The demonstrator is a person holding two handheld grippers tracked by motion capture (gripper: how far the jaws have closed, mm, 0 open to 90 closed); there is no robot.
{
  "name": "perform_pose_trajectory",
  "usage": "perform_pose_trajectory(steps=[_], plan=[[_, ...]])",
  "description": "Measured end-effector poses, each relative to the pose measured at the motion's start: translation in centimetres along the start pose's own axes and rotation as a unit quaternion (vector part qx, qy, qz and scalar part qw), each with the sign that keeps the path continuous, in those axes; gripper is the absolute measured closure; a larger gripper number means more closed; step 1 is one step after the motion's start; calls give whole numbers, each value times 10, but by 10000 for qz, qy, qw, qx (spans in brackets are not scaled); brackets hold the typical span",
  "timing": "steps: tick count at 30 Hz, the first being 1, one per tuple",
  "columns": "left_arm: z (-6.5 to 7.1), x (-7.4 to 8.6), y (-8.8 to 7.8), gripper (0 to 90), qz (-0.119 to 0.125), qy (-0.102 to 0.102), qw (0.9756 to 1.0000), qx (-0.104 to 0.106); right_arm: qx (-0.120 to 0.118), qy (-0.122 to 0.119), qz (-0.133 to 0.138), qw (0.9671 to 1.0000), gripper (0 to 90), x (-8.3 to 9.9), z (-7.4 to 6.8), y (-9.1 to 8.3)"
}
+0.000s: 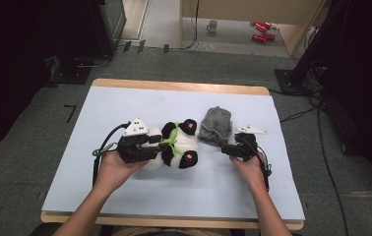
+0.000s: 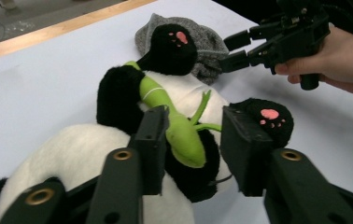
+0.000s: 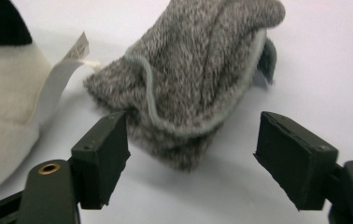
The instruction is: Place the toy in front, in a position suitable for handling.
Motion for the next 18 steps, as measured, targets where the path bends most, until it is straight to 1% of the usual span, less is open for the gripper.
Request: perform_pose_trajectory(steps=[1,2,5,6,8,10,11,13,14,15,16,17,18], plan=[[-1,1,-1,552,-10,-33,10000,1,8,10,-6,10000,226,-2,-1,2],[-4,2,-2,524,9,-83,10000,19,44,41,-57,10000,216,-7,-2,6],[-6,3,-4,477,11,-104,9999,21,16,99,-137,9999,216,-13,-2,13],[-8,4,-6,462,53,-99,9999,-29,5,119,-101,9999,229,-14,-1,15],[-11,6,-9,436,71,-107,9999,-46,0,151,-107,9998,236,-15,1,19],[-15,8,-12,410,80,-160,9998,-31,33,129,-234,9996,234,-16,3,22],[-15,8,-12,404,80,-160,9998,-31,33,129,-234,9996,234,-16,3,22],[-22,13,-18,393,99,-292,9995,-74,29,40,-228,9997,234,-19,2,25],[-22,13,-18,392,99,-292,9995,-74,29,40,-228,9997,234,-19,2,25],[-26,17,-23,385,99,-317,9994,-130,41,41,-272,9996,234,-20,2,28],[-26,17,-23,381,99,-317,9994,-130,38,39,-286,9996,235,-20,2,29],[-32,22,-28,380,117,-322,9991,-251,27,49,-297,9995,236,-20,2,31],[-32,22,-28,377,117,-322,9991,-251,27,49,-297,9995,236,-20,2,31]])
Point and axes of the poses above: each handheld gripper's, and its own axes: y roughly forward along the jaws, x roughly out of its underside, z roughly to its right, the point moved 3 cm from there along y, roughly forward along the jaws, and after that the axes turned 6 degrees about y, right-handed, at the moved point
